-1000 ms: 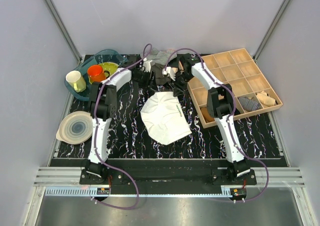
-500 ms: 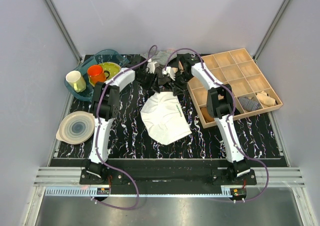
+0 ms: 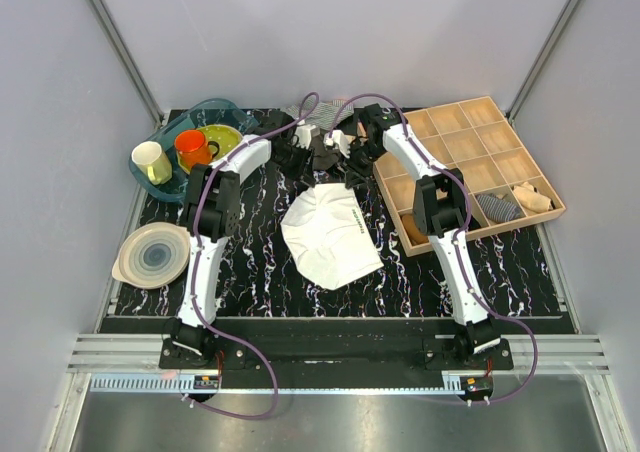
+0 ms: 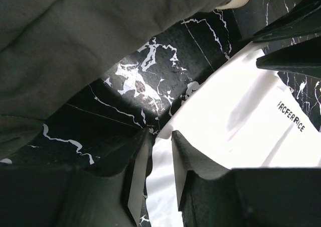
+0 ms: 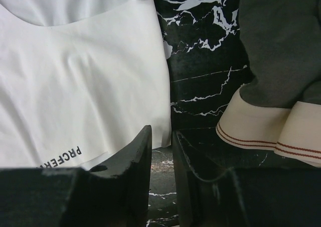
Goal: Roll the underwear
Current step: Fold the underwear at the center of the board.
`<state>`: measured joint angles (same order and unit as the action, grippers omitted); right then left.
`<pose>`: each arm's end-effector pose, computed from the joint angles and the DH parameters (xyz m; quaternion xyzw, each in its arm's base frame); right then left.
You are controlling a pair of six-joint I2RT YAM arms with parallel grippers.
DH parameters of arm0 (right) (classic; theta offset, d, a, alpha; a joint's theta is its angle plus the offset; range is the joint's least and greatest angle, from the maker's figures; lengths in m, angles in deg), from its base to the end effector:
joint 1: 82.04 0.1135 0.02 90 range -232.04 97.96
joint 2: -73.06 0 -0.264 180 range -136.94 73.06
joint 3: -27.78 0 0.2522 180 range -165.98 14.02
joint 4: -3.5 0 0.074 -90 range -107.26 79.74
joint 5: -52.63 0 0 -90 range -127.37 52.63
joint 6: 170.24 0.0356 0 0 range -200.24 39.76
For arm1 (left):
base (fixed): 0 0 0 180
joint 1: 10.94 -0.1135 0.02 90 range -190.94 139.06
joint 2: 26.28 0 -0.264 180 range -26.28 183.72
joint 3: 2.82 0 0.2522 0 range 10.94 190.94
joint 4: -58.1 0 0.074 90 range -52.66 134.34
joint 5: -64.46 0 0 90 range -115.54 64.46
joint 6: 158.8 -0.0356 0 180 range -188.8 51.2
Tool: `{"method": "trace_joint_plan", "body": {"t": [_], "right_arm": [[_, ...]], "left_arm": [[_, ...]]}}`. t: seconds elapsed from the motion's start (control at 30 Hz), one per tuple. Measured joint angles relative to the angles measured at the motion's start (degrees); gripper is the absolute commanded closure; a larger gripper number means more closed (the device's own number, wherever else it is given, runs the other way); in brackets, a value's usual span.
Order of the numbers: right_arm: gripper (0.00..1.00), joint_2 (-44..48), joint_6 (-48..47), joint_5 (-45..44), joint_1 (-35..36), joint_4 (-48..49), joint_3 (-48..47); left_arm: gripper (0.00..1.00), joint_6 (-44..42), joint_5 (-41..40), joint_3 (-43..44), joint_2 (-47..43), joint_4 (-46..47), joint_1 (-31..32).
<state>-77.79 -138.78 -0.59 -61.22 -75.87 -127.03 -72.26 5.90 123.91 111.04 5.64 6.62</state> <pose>0.4859 0.2076 0.1603 -0.6318 0.6988 0.2572 0.2152 0.4800 -0.1714 0.1531 0.2328 0.9089 -0.2890 0.1903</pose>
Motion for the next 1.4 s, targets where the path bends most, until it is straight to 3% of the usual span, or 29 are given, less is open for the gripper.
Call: {"method": "trace_joint_plan", "body": {"t": [0.2,0.37,0.47,0.97,1.4], "right_arm": [[0.73,-0.09,0.17,0.00,0.00,0.00,-0.04],[0.91,-0.55,0.42,0.24,0.00,-0.02,-0.13],[0.99,-1.01,0.59,0.48,0.00,0.00,-0.37],[1.00,-1.01,1.81,1.84,0.00,0.87,-1.57],[1.00,5.62,2.32,3.02,-0.04,2.03,6.86]], "left_arm": [[0.76,-0.22,0.00,1.03,0.52,-1.46,0.00],[0.86,-0.20,0.04,1.46,0.83,-2.10,0.00],[0.98,-0.37,0.09,1.90,1.18,-2.58,0.00],[1.00,-1.16,0.92,2.34,0.96,-4.20,0.07],[1.00,-0.28,2.99,-9.90,-12.57,-0.31,0.02]]}}
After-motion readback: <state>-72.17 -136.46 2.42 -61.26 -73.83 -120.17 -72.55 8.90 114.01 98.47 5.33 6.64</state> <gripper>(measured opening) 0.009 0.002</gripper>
